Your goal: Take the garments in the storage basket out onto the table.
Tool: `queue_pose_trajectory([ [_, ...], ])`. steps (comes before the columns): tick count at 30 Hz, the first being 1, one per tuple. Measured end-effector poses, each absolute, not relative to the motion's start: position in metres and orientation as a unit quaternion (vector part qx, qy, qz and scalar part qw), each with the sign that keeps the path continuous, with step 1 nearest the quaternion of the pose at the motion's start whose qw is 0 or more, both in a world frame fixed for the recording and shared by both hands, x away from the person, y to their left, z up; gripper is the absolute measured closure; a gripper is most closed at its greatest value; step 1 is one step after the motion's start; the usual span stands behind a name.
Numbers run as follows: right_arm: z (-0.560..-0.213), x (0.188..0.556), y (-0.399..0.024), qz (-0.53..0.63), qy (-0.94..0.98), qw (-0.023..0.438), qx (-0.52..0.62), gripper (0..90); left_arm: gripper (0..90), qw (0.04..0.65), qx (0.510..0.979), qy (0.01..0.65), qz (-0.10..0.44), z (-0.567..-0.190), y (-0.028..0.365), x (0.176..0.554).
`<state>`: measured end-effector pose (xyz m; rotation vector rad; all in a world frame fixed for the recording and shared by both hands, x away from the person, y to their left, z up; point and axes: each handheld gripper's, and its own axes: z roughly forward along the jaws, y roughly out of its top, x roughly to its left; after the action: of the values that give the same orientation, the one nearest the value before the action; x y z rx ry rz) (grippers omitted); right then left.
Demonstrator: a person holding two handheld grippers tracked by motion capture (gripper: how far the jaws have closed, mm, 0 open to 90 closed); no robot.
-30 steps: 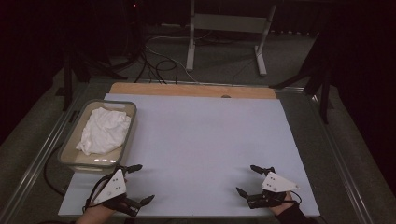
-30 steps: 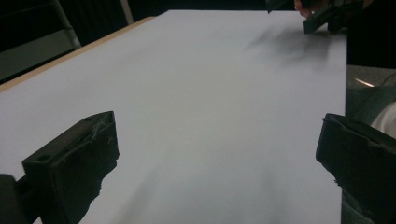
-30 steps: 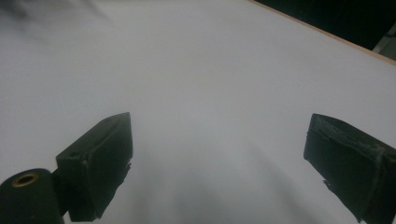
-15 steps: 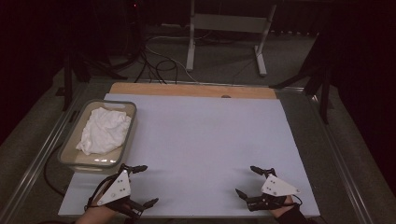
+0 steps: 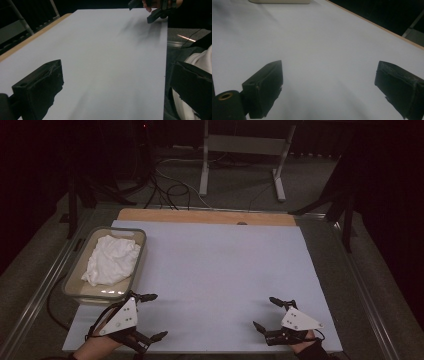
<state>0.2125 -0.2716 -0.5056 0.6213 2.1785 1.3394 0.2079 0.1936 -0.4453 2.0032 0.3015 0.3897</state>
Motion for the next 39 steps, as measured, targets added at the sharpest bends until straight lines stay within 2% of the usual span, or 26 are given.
queue_pose_trajectory([
  [20,-0.505,0.213,-0.272,0.495,0.797,0.258,0.233,8.2,0.2,0.513,0.822,0.160,0.187,-0.408,0.224,0.226],
  [39,-0.505,0.214,-0.274,0.496,0.791,0.260,0.244,8.6,0.2,0.470,0.815,0.233,0.244,-0.382,0.256,0.261],
])
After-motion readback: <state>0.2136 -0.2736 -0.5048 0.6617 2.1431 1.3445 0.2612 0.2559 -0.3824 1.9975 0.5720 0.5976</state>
